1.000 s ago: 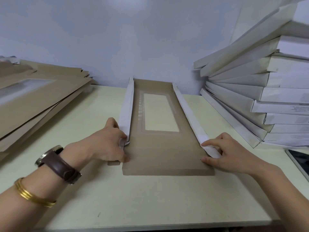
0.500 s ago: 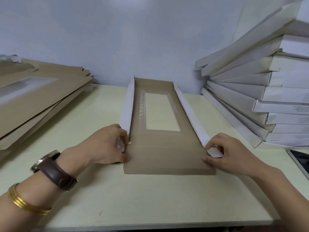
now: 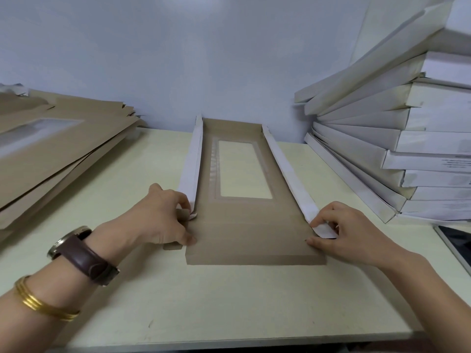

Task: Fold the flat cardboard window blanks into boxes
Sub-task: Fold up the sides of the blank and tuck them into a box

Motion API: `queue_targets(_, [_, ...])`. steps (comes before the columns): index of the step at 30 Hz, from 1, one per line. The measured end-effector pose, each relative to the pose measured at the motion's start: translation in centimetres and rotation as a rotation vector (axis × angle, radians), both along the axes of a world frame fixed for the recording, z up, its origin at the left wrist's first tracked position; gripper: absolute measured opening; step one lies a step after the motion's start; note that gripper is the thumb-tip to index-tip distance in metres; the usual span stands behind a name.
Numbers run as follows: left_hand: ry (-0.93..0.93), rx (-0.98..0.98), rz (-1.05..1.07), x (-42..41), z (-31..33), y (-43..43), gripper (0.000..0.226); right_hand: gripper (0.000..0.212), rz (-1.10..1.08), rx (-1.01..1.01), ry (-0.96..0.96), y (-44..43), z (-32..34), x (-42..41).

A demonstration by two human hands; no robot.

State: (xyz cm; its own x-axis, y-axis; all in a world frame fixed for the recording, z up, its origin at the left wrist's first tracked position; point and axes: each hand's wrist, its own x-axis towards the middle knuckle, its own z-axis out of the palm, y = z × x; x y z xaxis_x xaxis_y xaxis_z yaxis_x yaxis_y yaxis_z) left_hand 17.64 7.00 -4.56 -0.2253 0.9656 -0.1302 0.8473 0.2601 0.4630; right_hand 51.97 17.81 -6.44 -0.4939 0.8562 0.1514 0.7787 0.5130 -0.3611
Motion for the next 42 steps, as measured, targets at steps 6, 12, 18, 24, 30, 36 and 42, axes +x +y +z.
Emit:
queue_targets(6, [-0.069, 0.0, 0.006, -0.3, 0.0, 0.0, 0.048, 0.024, -0.011, -0.009, -0.006, 0.0, 0.0, 0.0])
queue_targets(12, [-0.096, -0.035, 0.023, -0.1, 0.1, 0.1, 0.045, 0.023, -0.009, -0.015, 0.002, 0.0, 0.0, 0.0])
queue_targets(18, [-0.087, -0.022, 0.085, 0.0, 0.3, 0.1, 0.08, 0.024, -0.009, -0.004, -0.002, 0.0, 0.0, -0.1])
queue_targets(24, [-0.113, -0.018, 0.1, 0.3, 0.1, -0.2, 0.08, 0.025, -0.012, 0.003, 0.013, 0.0, -0.2, 0.0])
queue_targets(30, [-0.02, 0.045, 0.029, 1.4, 0.5, -0.1, 0.062, 0.025, 0.012, 0.014, 0.024, -0.2, 0.0, 0.0])
queue_targets(36, [0.108, 0.096, -0.189, 1.1, 0.7, -0.1, 0.045, 0.03, 0.057, -0.047, 0.008, -0.6, 0.8, 0.3])
queue_targets(42, [0.064, 0.132, -0.238, 0.4, 0.6, -0.7, 0.048, 0.04, 0.099, -0.127, 0.053, -0.9, 1.6, 0.4])
